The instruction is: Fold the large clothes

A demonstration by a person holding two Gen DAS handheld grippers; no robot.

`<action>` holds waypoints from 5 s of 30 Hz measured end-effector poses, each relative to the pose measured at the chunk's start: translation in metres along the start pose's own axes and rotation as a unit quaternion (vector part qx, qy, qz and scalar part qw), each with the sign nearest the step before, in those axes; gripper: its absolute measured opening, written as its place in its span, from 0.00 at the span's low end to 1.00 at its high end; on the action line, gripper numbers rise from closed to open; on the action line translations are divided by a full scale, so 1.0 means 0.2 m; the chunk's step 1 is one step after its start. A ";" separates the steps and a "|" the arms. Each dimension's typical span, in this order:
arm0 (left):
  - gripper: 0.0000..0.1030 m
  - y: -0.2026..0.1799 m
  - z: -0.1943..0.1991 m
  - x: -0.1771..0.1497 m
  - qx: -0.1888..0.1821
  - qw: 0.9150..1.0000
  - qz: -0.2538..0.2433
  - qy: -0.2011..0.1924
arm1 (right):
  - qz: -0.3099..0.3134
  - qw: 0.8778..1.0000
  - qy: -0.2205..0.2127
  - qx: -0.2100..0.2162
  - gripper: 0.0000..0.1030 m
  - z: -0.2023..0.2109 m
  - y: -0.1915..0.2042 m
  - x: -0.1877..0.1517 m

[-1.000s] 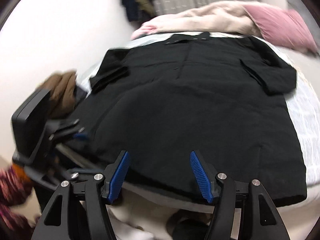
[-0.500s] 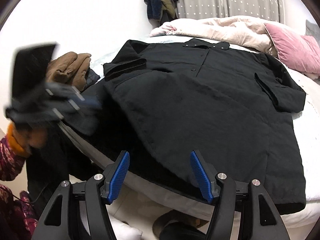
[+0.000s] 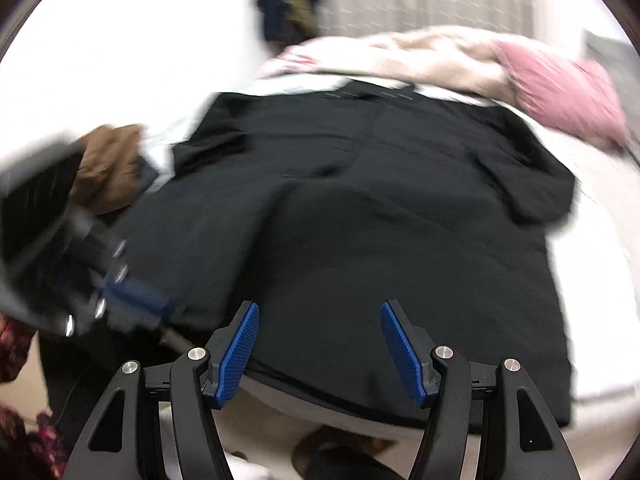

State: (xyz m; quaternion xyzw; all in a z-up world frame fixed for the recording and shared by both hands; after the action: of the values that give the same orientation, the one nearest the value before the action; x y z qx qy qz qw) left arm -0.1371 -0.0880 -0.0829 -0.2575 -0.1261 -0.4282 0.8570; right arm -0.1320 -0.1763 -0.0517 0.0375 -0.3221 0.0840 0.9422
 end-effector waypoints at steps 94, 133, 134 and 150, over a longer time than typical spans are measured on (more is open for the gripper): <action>0.83 0.95 -0.08 0.67 0.182 0.948 0.184 -0.185 | -0.292 0.943 0.053 -0.149 0.71 -0.49 -1.18 0.45; 0.83 0.94 -0.26 0.65 0.141 0.957 0.186 -0.171 | -0.242 0.833 0.081 -0.491 0.02 0.00 -2.79 0.41; 0.83 0.94 -0.26 0.65 0.141 0.957 0.185 -0.171 | -0.266 0.835 0.073 -0.475 0.03 -0.04 -2.78 0.36; 0.83 0.93 -0.07 0.67 0.264 0.937 0.130 -0.187 | -0.261 0.942 0.035 -0.210 0.46 -0.49 -1.90 0.62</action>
State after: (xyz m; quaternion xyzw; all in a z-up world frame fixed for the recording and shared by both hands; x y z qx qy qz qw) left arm 0.0923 -0.0920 -0.0979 -0.1112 -0.3583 -0.2087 0.9031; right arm 0.0940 -0.5211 -0.0596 -0.0810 -0.2779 -0.2335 0.9283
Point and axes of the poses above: each gripper's, at about its wrist camera, not at the fingertips, and z roughly against the way its jaws point, y to its left, x to its top, the point moved 9 cm from there along -z, roughly the way its jaws point, and after that the axes turned 11 degrees about z, right-handed, at the moved point
